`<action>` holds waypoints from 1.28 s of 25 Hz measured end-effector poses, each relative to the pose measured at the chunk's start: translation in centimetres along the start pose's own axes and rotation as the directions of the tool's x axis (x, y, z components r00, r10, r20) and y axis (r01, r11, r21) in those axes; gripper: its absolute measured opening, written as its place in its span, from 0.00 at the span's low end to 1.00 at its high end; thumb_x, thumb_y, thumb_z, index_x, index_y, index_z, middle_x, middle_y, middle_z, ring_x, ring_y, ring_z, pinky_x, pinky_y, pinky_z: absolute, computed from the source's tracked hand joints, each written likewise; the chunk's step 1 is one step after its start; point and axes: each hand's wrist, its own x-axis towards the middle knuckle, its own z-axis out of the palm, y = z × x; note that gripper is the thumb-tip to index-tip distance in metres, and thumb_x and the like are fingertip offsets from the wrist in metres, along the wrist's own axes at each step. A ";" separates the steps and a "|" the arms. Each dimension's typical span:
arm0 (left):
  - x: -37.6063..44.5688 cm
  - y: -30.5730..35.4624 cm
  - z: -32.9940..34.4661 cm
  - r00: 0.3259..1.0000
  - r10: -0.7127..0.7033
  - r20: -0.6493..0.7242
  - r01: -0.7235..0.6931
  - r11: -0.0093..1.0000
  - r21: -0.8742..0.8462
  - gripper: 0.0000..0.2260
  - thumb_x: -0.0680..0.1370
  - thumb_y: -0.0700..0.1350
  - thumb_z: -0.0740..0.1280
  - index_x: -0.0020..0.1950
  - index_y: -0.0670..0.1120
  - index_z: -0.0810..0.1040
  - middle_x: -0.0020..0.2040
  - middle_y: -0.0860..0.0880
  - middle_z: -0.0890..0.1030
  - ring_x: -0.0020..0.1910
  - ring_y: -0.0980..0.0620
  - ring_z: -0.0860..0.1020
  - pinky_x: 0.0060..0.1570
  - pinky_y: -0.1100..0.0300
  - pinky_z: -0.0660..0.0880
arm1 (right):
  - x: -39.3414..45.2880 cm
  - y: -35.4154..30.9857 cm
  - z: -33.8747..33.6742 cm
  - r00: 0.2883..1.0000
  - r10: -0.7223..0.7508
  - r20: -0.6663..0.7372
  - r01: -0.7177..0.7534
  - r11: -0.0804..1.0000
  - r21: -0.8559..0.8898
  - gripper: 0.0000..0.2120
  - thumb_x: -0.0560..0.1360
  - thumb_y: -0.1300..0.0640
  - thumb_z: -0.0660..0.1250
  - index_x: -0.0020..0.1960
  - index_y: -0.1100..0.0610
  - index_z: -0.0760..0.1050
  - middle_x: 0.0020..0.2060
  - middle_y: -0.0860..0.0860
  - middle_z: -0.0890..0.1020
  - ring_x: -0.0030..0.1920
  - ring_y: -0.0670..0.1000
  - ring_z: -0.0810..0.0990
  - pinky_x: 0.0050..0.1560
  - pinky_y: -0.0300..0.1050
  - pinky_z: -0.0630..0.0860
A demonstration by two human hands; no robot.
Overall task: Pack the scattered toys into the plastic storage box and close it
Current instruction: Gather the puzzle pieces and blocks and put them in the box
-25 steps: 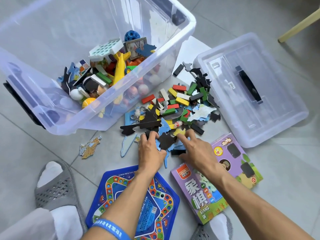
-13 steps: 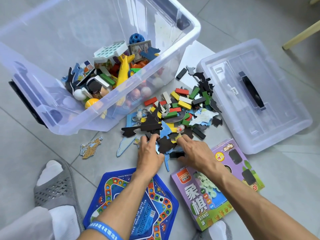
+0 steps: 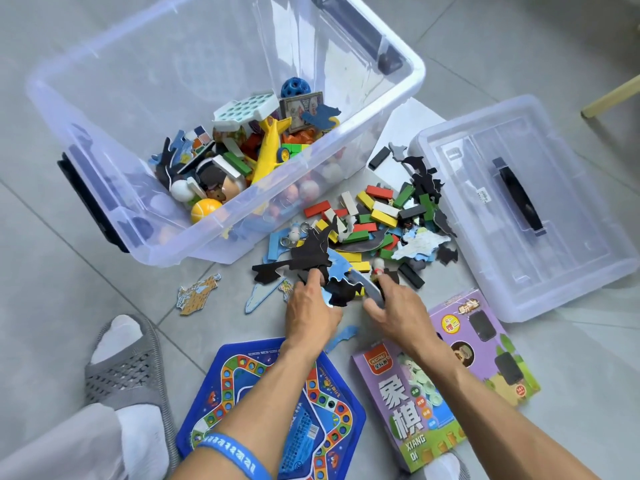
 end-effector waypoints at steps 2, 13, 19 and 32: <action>-0.4 -0.2 -0.3 0.999 0.031 0.032 -0.033 0.998 0.051 0.23 0.70 0.43 0.73 0.61 0.50 0.67 0.56 0.44 0.73 0.51 0.44 0.75 0.45 0.58 0.70 | -0.3 -0.8 -1.1 0.990 0.142 0.019 -0.138 0.917 0.374 0.04 0.74 0.56 0.63 0.48 0.55 0.73 0.34 0.55 0.79 0.32 0.56 0.75 0.28 0.47 0.69; -0.4 0.3 0.6 0.999 0.033 0.023 -0.036 0.988 0.149 0.21 0.71 0.42 0.69 0.62 0.49 0.68 0.55 0.42 0.73 0.50 0.42 0.77 0.46 0.54 0.74 | -4.6 -2.8 -3.1 0.842 0.436 0.318 -0.440 0.216 0.872 0.05 0.78 0.60 0.62 0.50 0.57 0.77 0.31 0.52 0.77 0.23 0.49 0.66 0.23 0.35 0.56; -0.9 0.4 -0.2 1.000 0.001 0.008 -0.001 0.998 -0.068 0.13 0.70 0.49 0.73 0.48 0.48 0.73 0.46 0.48 0.78 0.46 0.45 0.78 0.41 0.57 0.71 | -4.0 -3.7 -2.3 0.824 0.427 0.373 -0.447 0.086 0.890 0.05 0.78 0.60 0.61 0.51 0.58 0.76 0.30 0.52 0.77 0.20 0.46 0.67 0.20 0.33 0.58; -6.6 8.6 -25.1 0.983 -0.056 0.173 0.181 0.407 -0.895 0.08 0.70 0.44 0.73 0.41 0.50 0.74 0.35 0.50 0.78 0.32 0.53 0.74 0.28 0.63 0.68 | -1.8 -20.9 -19.1 0.956 0.090 0.278 -0.291 0.213 0.933 0.06 0.75 0.55 0.64 0.46 0.57 0.73 0.32 0.54 0.78 0.23 0.49 0.69 0.23 0.38 0.65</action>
